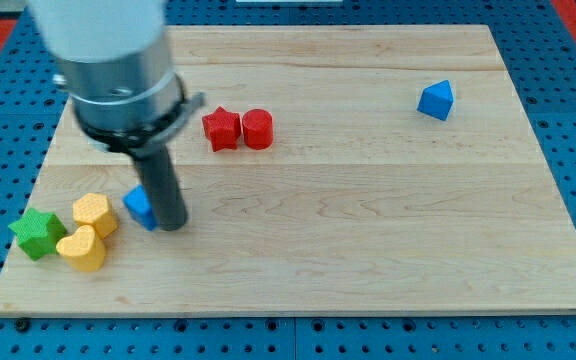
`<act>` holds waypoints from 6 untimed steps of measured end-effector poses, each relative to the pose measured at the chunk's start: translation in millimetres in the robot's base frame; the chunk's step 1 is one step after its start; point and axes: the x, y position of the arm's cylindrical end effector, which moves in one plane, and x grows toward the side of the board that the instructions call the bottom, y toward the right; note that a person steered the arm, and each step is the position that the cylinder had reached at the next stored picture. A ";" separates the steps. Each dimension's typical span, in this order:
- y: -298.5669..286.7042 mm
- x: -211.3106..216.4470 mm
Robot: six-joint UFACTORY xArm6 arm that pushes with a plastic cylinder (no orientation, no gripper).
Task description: Move the blue triangle towards the bottom side of the board
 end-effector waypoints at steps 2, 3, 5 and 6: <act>269.6 -34.5; 357.8 -115.5; 222.6 -191.6; 171.1 -182.5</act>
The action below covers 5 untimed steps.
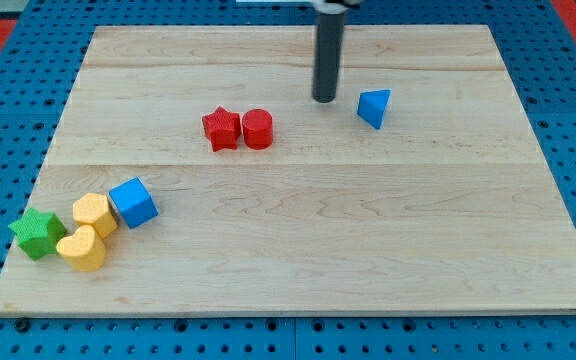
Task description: Move the blue triangle towards the bottom side of the board
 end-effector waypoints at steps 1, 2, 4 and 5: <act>26.7 -14.3; 65.2 -4.9; 96.8 93.3; 137.0 95.9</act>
